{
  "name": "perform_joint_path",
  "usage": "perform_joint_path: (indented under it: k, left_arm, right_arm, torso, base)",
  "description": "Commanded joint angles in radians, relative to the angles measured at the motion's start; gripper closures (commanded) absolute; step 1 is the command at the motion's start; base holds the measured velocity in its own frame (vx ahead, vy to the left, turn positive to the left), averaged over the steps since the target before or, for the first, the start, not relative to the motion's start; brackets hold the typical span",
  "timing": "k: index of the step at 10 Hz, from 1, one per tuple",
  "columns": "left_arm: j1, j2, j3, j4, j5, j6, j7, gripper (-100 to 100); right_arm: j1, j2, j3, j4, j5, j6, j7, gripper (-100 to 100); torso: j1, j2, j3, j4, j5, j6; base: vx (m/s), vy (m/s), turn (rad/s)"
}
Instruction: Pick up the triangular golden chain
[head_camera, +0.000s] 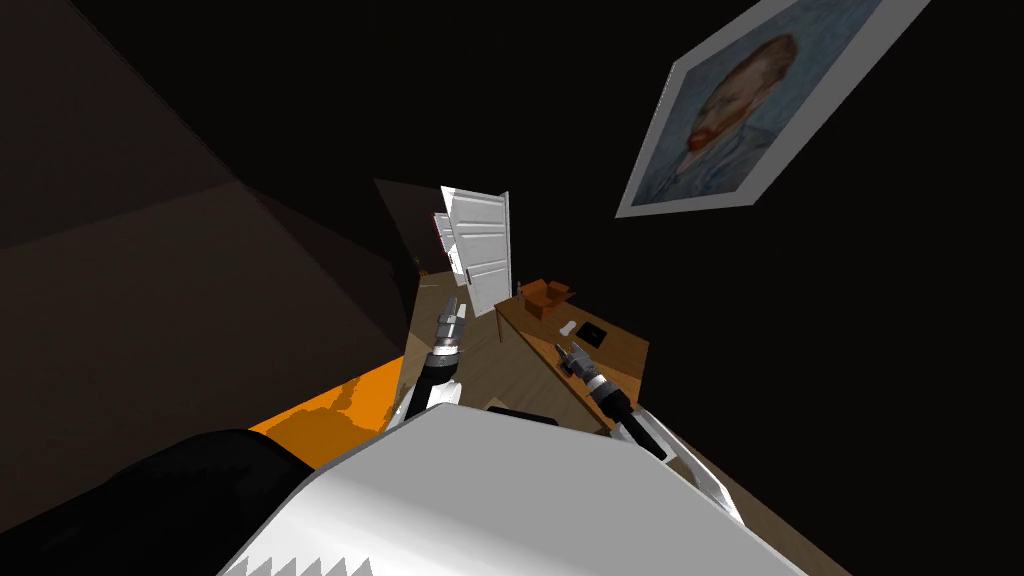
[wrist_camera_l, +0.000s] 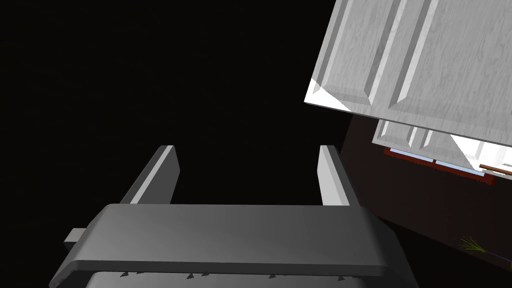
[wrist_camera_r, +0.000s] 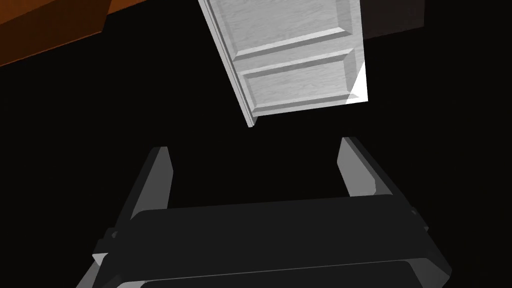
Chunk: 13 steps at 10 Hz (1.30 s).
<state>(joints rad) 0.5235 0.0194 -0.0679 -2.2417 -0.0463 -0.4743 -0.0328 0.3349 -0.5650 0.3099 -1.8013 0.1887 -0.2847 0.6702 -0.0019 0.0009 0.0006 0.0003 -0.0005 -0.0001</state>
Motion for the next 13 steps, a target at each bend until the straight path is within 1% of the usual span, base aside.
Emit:
perform_joint_path:
  k: [1,2,3,4,5,6,7,8,9,10,11,12,13]
  left_arm:
    - [0.000,0.000,0.000,0.000,0.000,0.000,0.000,0]
    - [0.000,0.000,0.000,0.000,0.000,0.000,0.000,0]
    - [0.000,0.000,0.000,0.000,0.000,0.000,0.000,0]
    - [0.000,0.000,0.000,0.000,0.000,0.000,0.000,0]
    - [0.000,0.000,0.000,0.000,0.000,0.000,0.000,0]
    - [0.000,0.000,0.000,0.000,0.000,0.000,0.000,0]
    - [0.000,0.000,0.000,0.000,0.000,0.000,0.000,0]
    - [0.000,0.000,0.000,0.000,0.000,0.000,0.000,0]
    - [0.000,0.000,0.000,0.000,0.000,0.000,0.000,0]
    - [0.000,0.000,0.000,0.000,0.000,0.000,0.000,0]
    - [0.000,0.000,0.000,0.000,0.000,0.000,0.000,0]
    - [0.000,0.000,0.000,0.000,0.000,0.000,0.000,0]
    - [0.000,0.000,0.000,0.000,0.000,0.000,0.000,0]
  right_arm:
    - [-0.006,-0.019,0.008,0.018,0.005,0.009,0.029,-100]
    - [-0.015,-0.053,0.027,0.056,0.017,0.024,0.069,-100]
    - [-0.023,-0.085,0.046,0.087,0.030,0.039,0.096,-100]
    - [-0.023,-0.087,0.046,0.094,0.030,0.039,0.115,-100]
    - [-0.030,-0.122,0.065,0.129,0.044,0.054,0.148,-100]
    - [-0.030,-0.122,0.065,0.133,0.044,0.054,0.158,-100]
    - [-0.035,-0.158,0.082,0.167,0.059,0.071,0.199,-100]
    - [-0.035,-0.158,0.082,0.171,0.059,0.071,0.201,-100]
    - [-0.039,-0.195,0.100,0.209,0.074,0.087,0.242,-100]
    - [-0.042,-0.222,0.116,0.244,0.090,0.104,0.270,-100]
    - [-0.042,-0.231,0.116,0.246,0.090,0.104,0.282,-100]
    - [-0.043,-0.263,0.132,0.283,0.106,0.120,0.320,-100]
    - [-0.044,-0.299,0.147,0.313,0.123,0.137,0.345,-100]
  torso:
    - [0.000,0.000,0.000,0.000,0.000,0.000]
    - [0.000,-0.001,0.000,0.000,0.000,0.000]
    - [0.000,-0.001,0.000,0.000,0.000,0.000]
    - [0.000,-0.001,-0.001,0.000,0.000,0.000]
    - [0.000,-0.001,-0.001,0.000,0.000,0.001]
    - [0.000,-0.001,-0.001,0.000,0.000,0.000]
    - [0.001,-0.002,-0.001,0.000,0.000,0.000]
    - [0.001,-0.002,-0.001,0.000,0.000,0.000]
    - [0.001,-0.003,-0.001,-0.001,0.000,0.001]
    - [0.001,-0.003,-0.002,-0.001,0.000,0.000]
    - [0.001,-0.004,-0.002,-0.001,0.000,0.000]
    - [0.001,-0.004,-0.002,-0.001,0.000,0.001]
    - [0.001,-0.004,-0.002,-0.001,0.000,0.000]
  base:
    - [-0.013,-0.017,0.056]
    - [-0.010,-0.016,0.136]
    - [-0.008,-0.020,0.235]
    - [-0.004,-0.018,0.065]
    - [0.000,-0.010,0.109]
    - [0.002,-0.009,0.077]
    - [0.012,-0.007,0.168]
    - [0.011,-0.006,0.089]
    - [0.016,-0.001,0.174]
    - [0.035,-0.002,0.257]
    - [0.032,-0.010,0.080]
    - [0.031,-0.003,0.191]
    - [0.042,-0.006,0.302]
